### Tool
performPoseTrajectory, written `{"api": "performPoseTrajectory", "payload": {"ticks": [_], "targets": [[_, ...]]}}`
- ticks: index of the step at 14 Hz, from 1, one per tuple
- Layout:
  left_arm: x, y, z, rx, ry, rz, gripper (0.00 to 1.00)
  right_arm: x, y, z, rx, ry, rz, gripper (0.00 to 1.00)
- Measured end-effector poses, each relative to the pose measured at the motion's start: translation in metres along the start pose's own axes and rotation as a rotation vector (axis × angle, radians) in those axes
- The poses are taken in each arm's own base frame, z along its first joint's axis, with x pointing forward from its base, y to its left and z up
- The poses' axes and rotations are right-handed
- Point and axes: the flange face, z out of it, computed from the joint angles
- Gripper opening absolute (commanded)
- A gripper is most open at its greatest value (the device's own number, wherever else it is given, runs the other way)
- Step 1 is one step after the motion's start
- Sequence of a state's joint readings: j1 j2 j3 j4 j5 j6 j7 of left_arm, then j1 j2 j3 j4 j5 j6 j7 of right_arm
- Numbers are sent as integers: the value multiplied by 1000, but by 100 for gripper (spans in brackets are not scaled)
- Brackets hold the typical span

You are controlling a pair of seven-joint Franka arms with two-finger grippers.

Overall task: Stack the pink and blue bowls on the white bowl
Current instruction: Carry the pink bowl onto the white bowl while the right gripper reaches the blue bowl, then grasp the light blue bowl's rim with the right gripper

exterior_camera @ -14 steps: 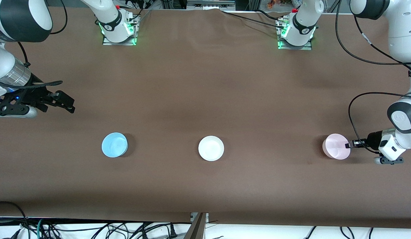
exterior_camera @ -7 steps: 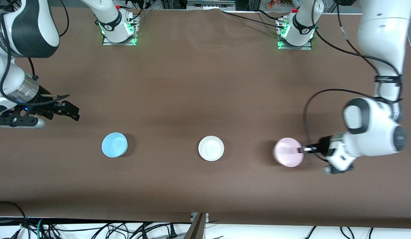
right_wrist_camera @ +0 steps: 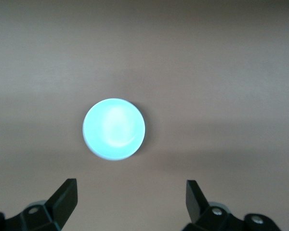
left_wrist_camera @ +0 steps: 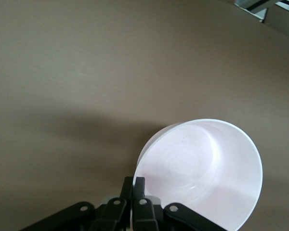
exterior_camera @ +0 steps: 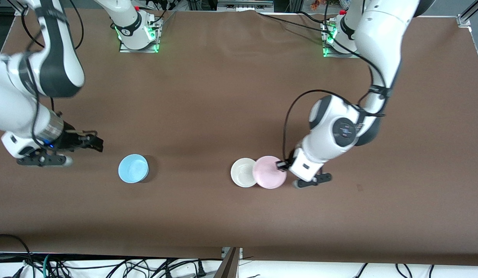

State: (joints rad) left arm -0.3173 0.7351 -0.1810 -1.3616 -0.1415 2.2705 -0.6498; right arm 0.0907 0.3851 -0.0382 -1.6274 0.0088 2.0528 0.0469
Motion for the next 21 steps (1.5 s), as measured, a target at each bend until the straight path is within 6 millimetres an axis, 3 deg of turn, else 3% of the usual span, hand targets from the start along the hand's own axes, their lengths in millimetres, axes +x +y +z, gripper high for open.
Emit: {"api": "performPoseTrajectory", "payload": {"ticks": [4, 6, 8, 9, 11, 14, 17, 19, 20, 21], "targets": [[-11, 21, 36, -18, 0, 3, 0, 21, 4, 116, -8, 26, -25, 99], [-15, 22, 50, -12, -11, 5, 0, 23, 2, 154, -10, 39, -47, 99], [-19, 22, 61, -5, -22, 6, 0, 23, 2, 177, -10, 46, -51, 95], [-20, 22, 64, -3, -25, 3, 0, 22, 1, 183, -10, 44, -51, 94], [-21, 23, 68, -1, -29, -2, 0, 22, 0, 187, -9, 38, -54, 80], [-22, 23, 70, 1, -31, -8, 0, 20, -8, 188, -6, 30, -66, 52], [-23, 20, 77, 7, -39, -14, 0, 17, -12, 190, -6, 3, -72, 36], [-23, 18, 83, 12, -45, -22, 0, 16, -11, 191, -6, -5, -71, 16], [-24, 17, 86, 15, -48, -35, 2, 16, -11, 191, -6, -10, -71, 6], [-24, 16, 88, 17, -50, -49, 30, 15, -11, 191, -7, -19, -71, 0]]}}
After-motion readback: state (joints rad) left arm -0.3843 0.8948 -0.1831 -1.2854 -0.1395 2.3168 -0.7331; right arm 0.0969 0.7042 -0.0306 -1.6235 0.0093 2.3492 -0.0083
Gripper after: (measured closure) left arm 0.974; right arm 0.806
